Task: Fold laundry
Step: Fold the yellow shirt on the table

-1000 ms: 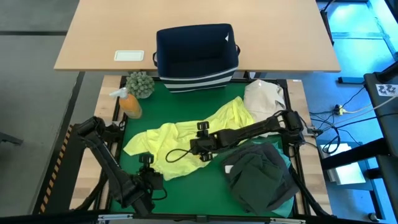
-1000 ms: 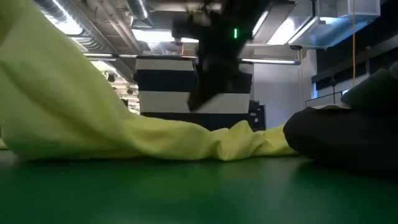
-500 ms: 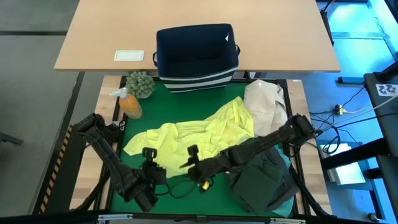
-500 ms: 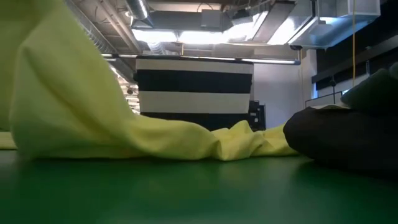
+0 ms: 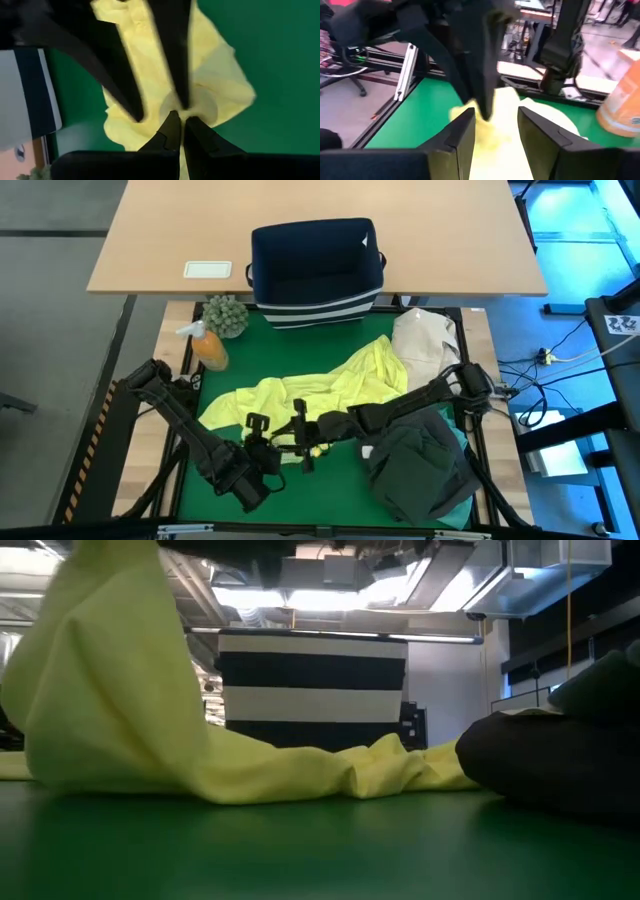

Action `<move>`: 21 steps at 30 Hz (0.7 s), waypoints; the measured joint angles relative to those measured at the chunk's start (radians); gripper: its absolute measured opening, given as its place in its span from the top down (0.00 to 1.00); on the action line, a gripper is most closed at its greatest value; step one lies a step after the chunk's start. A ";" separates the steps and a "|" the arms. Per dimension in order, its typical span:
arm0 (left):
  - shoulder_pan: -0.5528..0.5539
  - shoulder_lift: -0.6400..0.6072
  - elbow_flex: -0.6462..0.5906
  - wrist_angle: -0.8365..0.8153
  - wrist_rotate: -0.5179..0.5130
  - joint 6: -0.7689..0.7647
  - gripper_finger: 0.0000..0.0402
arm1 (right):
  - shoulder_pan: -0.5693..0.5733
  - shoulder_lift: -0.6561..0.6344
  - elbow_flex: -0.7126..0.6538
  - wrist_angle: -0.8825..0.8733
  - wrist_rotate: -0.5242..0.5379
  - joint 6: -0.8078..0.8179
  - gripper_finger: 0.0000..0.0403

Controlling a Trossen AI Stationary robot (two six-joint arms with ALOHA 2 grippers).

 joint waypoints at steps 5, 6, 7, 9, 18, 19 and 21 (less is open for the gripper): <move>0.031 0.000 0.000 0.007 0.004 0.015 1.00 | 0.004 0.013 0.000 -0.031 -0.018 0.016 0.63; 0.033 0.000 0.000 0.009 0.002 0.027 1.00 | 0.004 0.013 0.000 -0.036 -0.020 0.017 0.63; 0.034 0.000 0.000 0.012 0.002 0.039 1.00 | 0.004 0.013 0.001 -0.041 -0.022 0.017 0.63; 0.037 0.000 0.000 0.033 -0.018 0.066 1.00 | 0.003 0.013 0.001 -0.064 -0.025 0.017 0.63; 0.037 0.000 0.001 0.055 -0.054 0.059 0.98 | 0.004 0.013 0.000 -0.121 0.038 -0.011 0.88; 0.037 0.000 0.001 0.048 -0.054 0.040 0.97 | 0.004 0.013 0.000 -0.121 0.038 -0.018 0.93; 0.037 0.000 0.001 0.026 -0.037 0.006 0.93 | 0.002 0.013 0.000 -0.122 0.038 -0.030 0.97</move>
